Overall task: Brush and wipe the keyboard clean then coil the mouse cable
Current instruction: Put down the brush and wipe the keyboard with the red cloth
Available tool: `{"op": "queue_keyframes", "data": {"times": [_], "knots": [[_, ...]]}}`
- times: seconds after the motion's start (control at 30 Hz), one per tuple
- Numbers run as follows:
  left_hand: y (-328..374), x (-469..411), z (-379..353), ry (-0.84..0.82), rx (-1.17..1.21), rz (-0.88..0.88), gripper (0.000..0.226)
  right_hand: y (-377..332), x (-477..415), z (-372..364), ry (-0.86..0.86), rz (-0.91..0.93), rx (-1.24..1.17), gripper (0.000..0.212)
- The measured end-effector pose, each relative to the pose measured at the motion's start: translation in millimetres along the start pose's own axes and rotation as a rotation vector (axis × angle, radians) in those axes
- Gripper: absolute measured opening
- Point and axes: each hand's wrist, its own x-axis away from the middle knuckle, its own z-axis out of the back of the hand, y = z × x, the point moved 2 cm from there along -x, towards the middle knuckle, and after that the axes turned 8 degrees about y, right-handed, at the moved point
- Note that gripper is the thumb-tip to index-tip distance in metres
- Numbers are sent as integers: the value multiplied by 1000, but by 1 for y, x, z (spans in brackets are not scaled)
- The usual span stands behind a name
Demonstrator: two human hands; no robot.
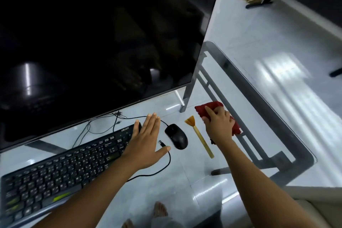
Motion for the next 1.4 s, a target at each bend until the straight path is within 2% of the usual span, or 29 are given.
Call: {"op": "queue_keyframes", "data": {"times": [0.17, 0.27, 0.33, 0.43, 0.5, 0.57, 0.7, 0.73, 0.8, 0.83, 0.9, 0.97, 1.0, 1.03, 1.1, 1.13, 1.2, 1.27, 1.33, 1.4], "knots": [[-33, 33, 2, 25, 8, 107, 99, -4, -2, -3, 4, 35, -121, 31], [-54, 54, 6, 58, 29, 169, 103, -27, -2, 31, -44, -152, -380, 18], [-72, 72, 10, 89, 67, 221, 109, -62, 11, 55, -35, -61, -511, 19], [-97, 102, 15, 97, 91, 281, 120, -119, 53, 68, -46, 181, -632, 22], [-114, 118, 17, 75, 82, 320, 128, -151, 88, 60, -112, 191, -683, 16], [-130, 127, 18, 39, 68, 360, 134, -184, 120, 48, -255, 225, -714, 40], [-149, 137, 19, -57, 21, 353, 141, -226, 182, 15, -493, 468, -589, 47], [-151, 139, 19, -65, 26, 350, 141, -228, 187, 10, -470, 544, -535, 48], [-150, 139, 19, -67, 34, 351, 142, -229, 178, 5, -422, 537, -452, 50], [-150, 138, 19, -66, 39, 353, 141, -229, 168, 7, -408, 438, -504, 51], [-150, 138, 18, -63, 52, 352, 137, -222, 146, 13, -266, 240, -517, 48], [-150, 138, 18, -59, 55, 347, 137, -219, 138, 8, -179, 163, -510, 30], [-151, 138, 18, -59, 51, 343, 137, -223, 144, 6, -175, 191, -526, 19], [-151, 138, 17, -57, 48, 341, 138, -232, 158, 3, -254, 311, -536, 25], [-153, 139, 16, -54, 42, 334, 138, -246, 185, -2, -409, 626, -387, 44], [-153, 141, 16, -56, 40, 326, 138, -248, 182, -3, -409, 690, -390, 49], [-155, 144, 17, -55, 34, 311, 137, -250, 151, 2, -362, 474, -435, 51], [-156, 145, 17, -54, 36, 301, 136, -241, 125, -2, -260, 238, -344, 38], [-156, 146, 16, -40, 38, 295, 136, -249, 130, -4, -93, 356, -250, 30], [-157, 147, 15, -24, 44, 293, 136, -262, 159, -16, -183, 624, -244, 38]]}}
